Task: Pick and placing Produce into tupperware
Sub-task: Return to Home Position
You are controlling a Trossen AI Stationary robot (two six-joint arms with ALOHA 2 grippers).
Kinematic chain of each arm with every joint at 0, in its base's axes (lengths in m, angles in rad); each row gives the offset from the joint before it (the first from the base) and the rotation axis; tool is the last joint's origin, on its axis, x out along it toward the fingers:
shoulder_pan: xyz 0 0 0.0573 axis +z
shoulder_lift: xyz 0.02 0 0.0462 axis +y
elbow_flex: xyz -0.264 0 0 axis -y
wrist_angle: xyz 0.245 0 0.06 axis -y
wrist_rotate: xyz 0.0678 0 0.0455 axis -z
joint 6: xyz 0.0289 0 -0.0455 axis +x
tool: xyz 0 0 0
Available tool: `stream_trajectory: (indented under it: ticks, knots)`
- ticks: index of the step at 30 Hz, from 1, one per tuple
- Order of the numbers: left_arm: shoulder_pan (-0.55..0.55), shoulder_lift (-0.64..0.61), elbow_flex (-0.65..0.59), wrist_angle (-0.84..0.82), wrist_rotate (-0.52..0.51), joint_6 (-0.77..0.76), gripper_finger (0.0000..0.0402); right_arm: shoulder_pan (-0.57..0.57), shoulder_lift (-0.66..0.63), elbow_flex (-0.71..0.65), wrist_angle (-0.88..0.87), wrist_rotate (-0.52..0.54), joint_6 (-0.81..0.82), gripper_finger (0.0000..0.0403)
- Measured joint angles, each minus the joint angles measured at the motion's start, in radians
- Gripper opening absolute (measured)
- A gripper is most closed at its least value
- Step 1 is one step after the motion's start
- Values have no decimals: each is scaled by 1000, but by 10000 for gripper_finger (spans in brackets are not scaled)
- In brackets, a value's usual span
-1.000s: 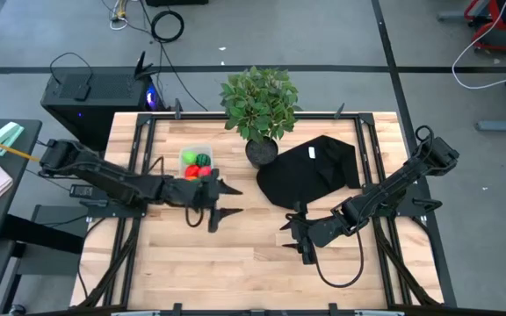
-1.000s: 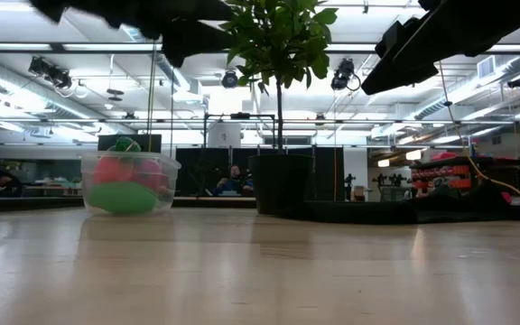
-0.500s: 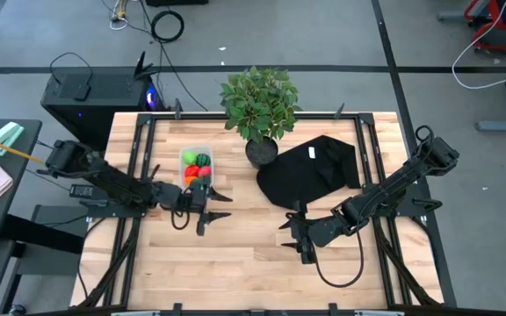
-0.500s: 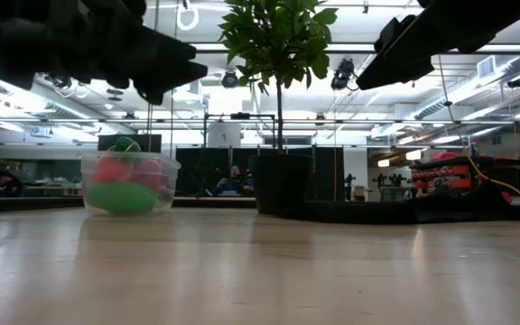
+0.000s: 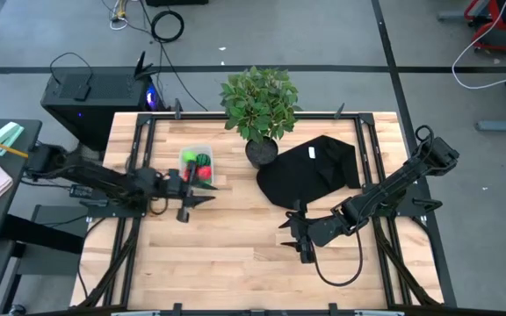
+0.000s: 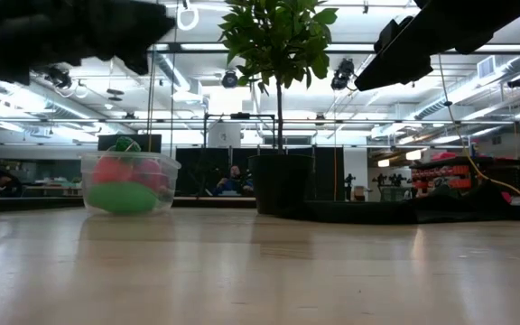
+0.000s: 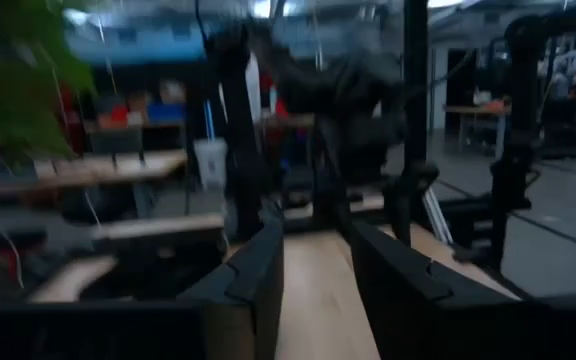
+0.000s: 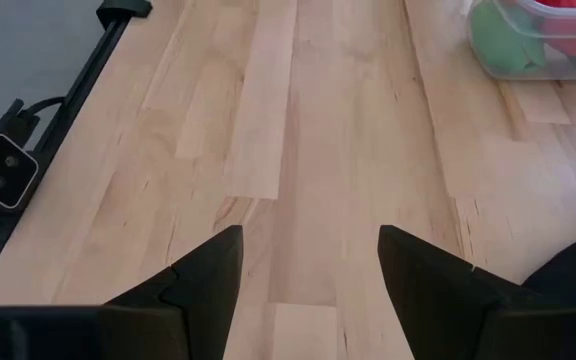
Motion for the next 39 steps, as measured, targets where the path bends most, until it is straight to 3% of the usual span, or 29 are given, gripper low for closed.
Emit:
stream_trajectory:
  ticks: [10, 14, 21, 28, 39]
  knots:
    - [-4, -287, -179, 6, -5, 30, 111, -19, 0, 0, 0, 0, -1, 240]
    - [-10, -368, -178, -31, 1, 89, 114, -19, 0, 0, -1, 0, 17, 240]
    - [-8, -532, -178, -318, 1, 94, 106, -19, 0, 0, -6, 0, 33, 240]
    - [-9, -698, -178, -407, 87, 116, 82, -23, 0, 0, -6, 11, 38, 240]
    - [44, -980, -178, -708, 92, 84, 40, -23, 0, 0, -2, 13, 60, 240]
